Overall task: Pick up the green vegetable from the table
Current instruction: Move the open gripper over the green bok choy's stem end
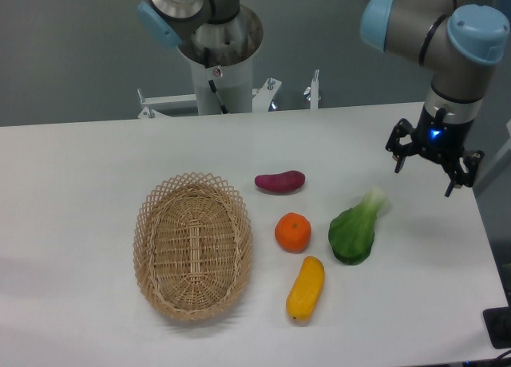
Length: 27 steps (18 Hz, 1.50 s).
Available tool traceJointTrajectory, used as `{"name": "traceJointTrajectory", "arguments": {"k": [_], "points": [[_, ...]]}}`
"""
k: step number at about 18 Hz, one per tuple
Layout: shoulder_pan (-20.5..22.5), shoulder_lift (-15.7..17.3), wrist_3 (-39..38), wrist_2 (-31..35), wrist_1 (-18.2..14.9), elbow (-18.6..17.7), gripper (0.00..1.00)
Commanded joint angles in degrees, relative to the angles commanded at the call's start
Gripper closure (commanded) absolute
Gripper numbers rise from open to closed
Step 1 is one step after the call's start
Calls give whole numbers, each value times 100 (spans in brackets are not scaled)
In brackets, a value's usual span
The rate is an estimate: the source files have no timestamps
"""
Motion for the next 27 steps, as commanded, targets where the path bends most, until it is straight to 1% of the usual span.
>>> {"name": "traceJointTrajectory", "arguments": {"k": [2, 5, 11, 13, 17, 19, 23, 26, 27], "points": [[0, 17, 17, 0, 79, -96, 0], [9, 44, -44, -9, 114, -132, 0], [0, 105, -53, 9, 123, -386, 0], [0, 158, -79, 0, 324, -561, 0], [9, 263, -9, 9, 886, -1194, 0], [9, 264, 0, 17, 1080, -1440, 0], [-17, 220, -35, 438, 1265, -1757, 0], [-79, 167, -9, 624, 1607, -1977, 0], [-88, 71, -17, 633, 1730, -2021, 0]]}}
